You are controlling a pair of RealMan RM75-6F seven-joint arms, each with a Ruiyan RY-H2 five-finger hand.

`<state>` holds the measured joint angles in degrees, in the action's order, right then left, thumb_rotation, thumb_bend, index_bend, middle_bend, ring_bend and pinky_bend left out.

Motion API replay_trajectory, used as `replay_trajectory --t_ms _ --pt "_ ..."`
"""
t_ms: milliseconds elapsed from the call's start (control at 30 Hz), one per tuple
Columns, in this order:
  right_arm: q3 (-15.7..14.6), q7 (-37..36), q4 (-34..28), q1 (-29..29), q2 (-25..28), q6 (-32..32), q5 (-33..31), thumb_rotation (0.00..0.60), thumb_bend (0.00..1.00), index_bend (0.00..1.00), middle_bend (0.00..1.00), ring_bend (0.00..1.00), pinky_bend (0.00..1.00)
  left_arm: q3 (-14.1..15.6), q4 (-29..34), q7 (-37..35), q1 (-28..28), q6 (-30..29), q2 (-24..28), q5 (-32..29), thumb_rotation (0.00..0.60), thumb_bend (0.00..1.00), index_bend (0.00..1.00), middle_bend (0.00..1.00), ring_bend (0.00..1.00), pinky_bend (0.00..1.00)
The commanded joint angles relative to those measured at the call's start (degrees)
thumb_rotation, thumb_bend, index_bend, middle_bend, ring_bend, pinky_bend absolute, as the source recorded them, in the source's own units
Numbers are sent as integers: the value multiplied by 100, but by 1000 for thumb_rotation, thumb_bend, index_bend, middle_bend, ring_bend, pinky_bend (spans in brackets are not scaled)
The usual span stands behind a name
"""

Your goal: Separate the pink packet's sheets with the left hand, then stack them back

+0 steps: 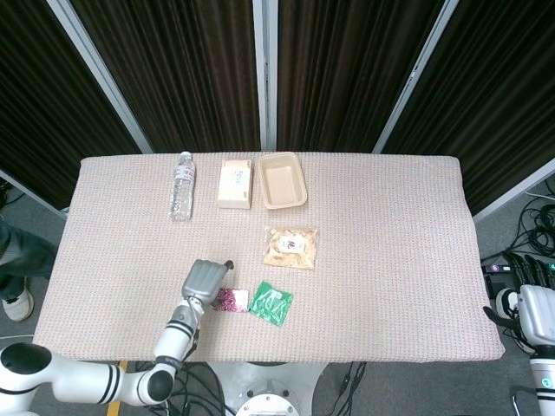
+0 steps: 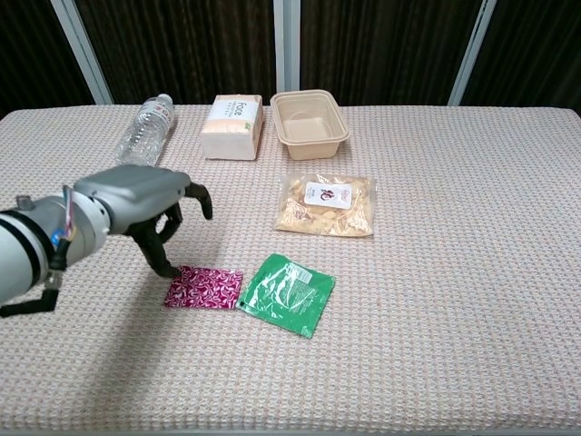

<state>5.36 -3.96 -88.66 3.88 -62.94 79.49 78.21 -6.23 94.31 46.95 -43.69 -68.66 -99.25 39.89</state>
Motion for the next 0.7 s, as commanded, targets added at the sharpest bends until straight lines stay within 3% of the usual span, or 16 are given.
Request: replay_trajectory --t_ms 33,167,333,567,700 --pt "7 -18 -6 -4 10 11 2 600 54 78 93 6 3 -197 22 -377 163 -156 399 212 600 142 338 813 803 924" --pt "18 -133 -8 7 42 -3 27 600 52 79 93 3 3 -277 -177 -851 425 -301 884 446 600 145 341 719 686 850" --pt "28 -367 19 48 84 -88 59 600 52 80 93 0 3 -167 -541 -1407 862 -590 1330 812 600 147 342 614 558 698" --pt "-11 -704 128 125 105 -171 257 600 54 92 92 0 0 159 -1054 -2388 1598 -766 1953 1355 600 147 340 380 315 431" --pt "-92 -855 159 98 79 -50 486 600 63 100 93 0 0 410 -1125 -2849 1992 -1094 2206 1946 600 147 337 317 256 361"
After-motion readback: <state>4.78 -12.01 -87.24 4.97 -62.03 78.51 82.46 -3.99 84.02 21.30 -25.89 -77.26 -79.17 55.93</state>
